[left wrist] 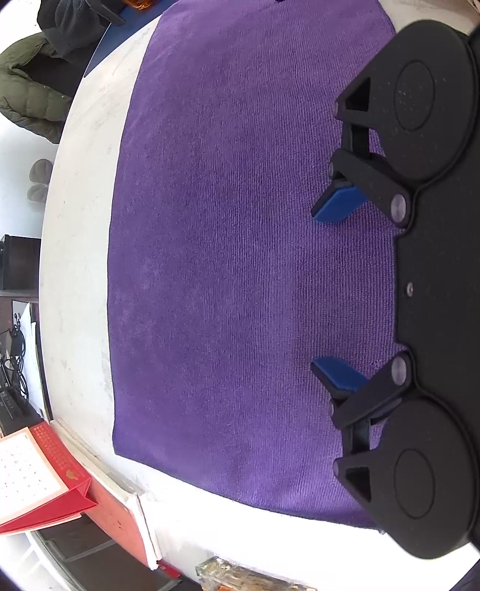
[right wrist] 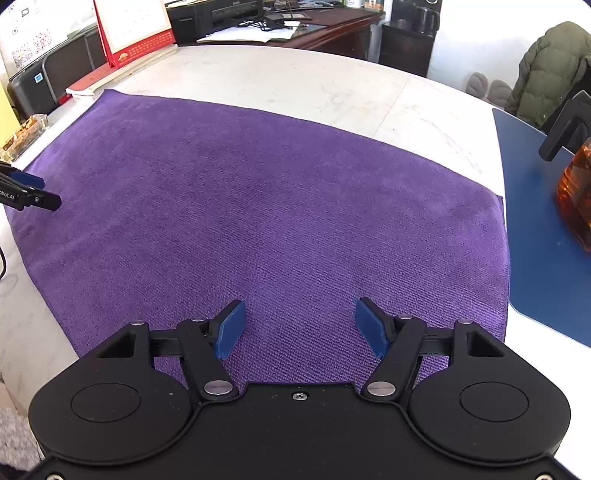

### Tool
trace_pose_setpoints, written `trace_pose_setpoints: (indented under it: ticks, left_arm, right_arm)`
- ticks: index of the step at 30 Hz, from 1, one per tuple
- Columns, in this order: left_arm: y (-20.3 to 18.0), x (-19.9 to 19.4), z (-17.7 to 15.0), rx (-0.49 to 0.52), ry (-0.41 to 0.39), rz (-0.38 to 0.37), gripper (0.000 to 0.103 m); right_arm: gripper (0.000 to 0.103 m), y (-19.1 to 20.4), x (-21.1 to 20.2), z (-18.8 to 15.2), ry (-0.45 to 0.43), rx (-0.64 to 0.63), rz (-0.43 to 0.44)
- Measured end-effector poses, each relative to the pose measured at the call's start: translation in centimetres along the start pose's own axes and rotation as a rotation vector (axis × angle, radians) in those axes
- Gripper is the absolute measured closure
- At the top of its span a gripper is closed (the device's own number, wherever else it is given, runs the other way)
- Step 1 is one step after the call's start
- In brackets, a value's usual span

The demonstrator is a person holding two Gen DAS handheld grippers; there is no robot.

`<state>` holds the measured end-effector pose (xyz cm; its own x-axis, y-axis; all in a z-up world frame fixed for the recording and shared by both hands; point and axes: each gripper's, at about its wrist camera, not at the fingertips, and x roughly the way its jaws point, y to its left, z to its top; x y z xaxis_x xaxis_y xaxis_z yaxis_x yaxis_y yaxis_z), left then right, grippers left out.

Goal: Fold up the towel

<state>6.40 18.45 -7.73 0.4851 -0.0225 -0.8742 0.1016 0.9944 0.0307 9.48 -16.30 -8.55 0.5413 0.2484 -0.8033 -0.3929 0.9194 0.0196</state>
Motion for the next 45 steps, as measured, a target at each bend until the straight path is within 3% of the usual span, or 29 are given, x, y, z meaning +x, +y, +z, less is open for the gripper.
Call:
trace_pose_setpoints:
  ticks: [3, 5, 6, 9, 11, 15, 19, 21, 23, 25, 27, 29, 30, 31, 32, 34, 35, 36, 38, 39, 41, 42, 43, 45]
  left_arm:
    - [0.1, -0.1, 0.0, -0.021, -0.014, 0.002, 0.024]
    - [0.1, -0.5, 0.3, -0.043, -0.029, 0.005, 0.024]
    - [0.0, -0.9, 0.5, -0.049, -0.044, 0.004, 0.024]
    - [-0.6, -3.8, 1.8, -0.065, -0.144, -0.015, 0.023]
    - [-1.1, -6.7, 2.9, -0.086, -0.233, -0.036, 0.014]
    - [-3.0, -11.7, 4.4, -0.094, -0.369, -0.008, 0.008]
    - [-5.6, -15.4, 5.0, -0.07, -0.439, -0.001, 0.003]
    - [-6.6, -16.3, 5.0, -0.09, -0.46, -0.047, 0.003]
    - [-7.5, -17.0, 5.1, -0.107, -0.469, -0.11, 0.003]
    - [-7.9, -17.8, 5.4, -0.118, -0.482, -0.095, 0.003]
    - [-8.0, -19.1, 5.5, -0.146, -0.513, -0.076, 0.003]
    - [-8.0, -20.1, 5.3, -0.167, -0.551, -0.091, 0.003]
    - [-8.2, -20.4, 5.4, -0.161, -0.557, -0.092, 0.003]
    - [-8.5, -20.7, 5.5, -0.137, -0.561, -0.08, 0.003]
    - [-8.9, -20.9, 5.6, -0.109, -0.564, -0.065, 0.003]
    - [-10.1, -21.9, 5.4, -0.008, -0.597, -0.043, 0.003]
    - [-10.7, -22.3, 5.3, 0.031, -0.621, -0.041, 0.003]
    - [-11.2, -22.6, 5.2, 0.07, -0.645, -0.039, 0.002]
    - [-11.8, -22.2, 5.3, 0.059, -0.63, -0.088, 0.002]
    - [-12.3, -21.7, 5.4, 0.05, -0.605, -0.102, 0.002]
    - [-13.4, -20.8, 5.5, 0.042, -0.555, -0.12, 0.002]
    - [-13.9, -20.3, 5.4, 0.04, -0.532, -0.132, 0.002]
    - [-14.2, -19.8, 5.2, 0.031, -0.515, -0.144, 0.002]
    - [-14.9, -18.9, 4.7, -0.005, -0.488, -0.157, 0.002]
  right_arm:
    - [0.032, -0.1, 0.2, 0.2, 0.008, -0.006, 0.007]
    - [0.021, 0.2, 0.4, 0.5, 0.019, -0.027, 0.015]
    - [0.021, 0.3, 0.5, 0.6, 0.023, -0.036, 0.018]
    - [0.021, -0.1, 0.0, 1.1, 0.013, -0.029, 0.027]
    - [0.019, -0.9, -1.1, 1.5, -0.05, 0.02, 0.044]
    - [0.0, -3.5, -6.9, 2.8, -0.298, 0.146, 0.149]
    - [0.0, -5.9, -15.2, 3.6, -0.508, 0.219, 0.213]
    - [0.0, -6.9, -17.3, 3.5, -0.591, 0.257, 0.26]
    - [0.0, -7.9, -16.9, 3.9, -0.604, 0.33, 0.344]
    - [0.0, -8.8, -16.5, 4.4, -0.576, 0.387, 0.391]
    - [0.0, -9.1, -19.0, 4.0, -0.618, 0.377, 0.34]
    - [0.0, -9.6, -22.1, 2.3, -0.801, 0.315, 0.345]
    - [0.0, -9.9, -22.4, 1.5, -0.959, 0.313, 0.397]
    - [0.0, -10.3, -21.7, 1.2, -1.02, 0.361, 0.457]
    - [0.0, -11.0, -20.5, 1.5, -1.018, 0.416, 0.534]
    - [0.0, -13.0, -16.7, 3.7, -0.755, 0.601, 0.729]
    - [0.0, -13.7, -16.4, 3.9, -0.695, 0.641, 0.775]
    - [0.0, -14.4, -16.6, 3.4, -0.719, 0.661, 0.831]
    - [0.0, -15.0, -18.3, 1.7, -0.948, 0.583, 0.835]
    - [0.0, -15.0, -18.8, 1.4, -1.074, 0.526, 0.775]
    - [0.0, -15.7, -18.3, 2.4, -1.046, 0.525, 0.722]
    - [0.0, -16.1, -18.1, 3.2, -0.972, 0.568, 0.708]
    - [0.0, -16.5, -18.1, 3.5, -0.951, 0.59, 0.733]
    - [0.0, -16.8, -18.3, 2.7, -1.041, 0.543, 0.795]
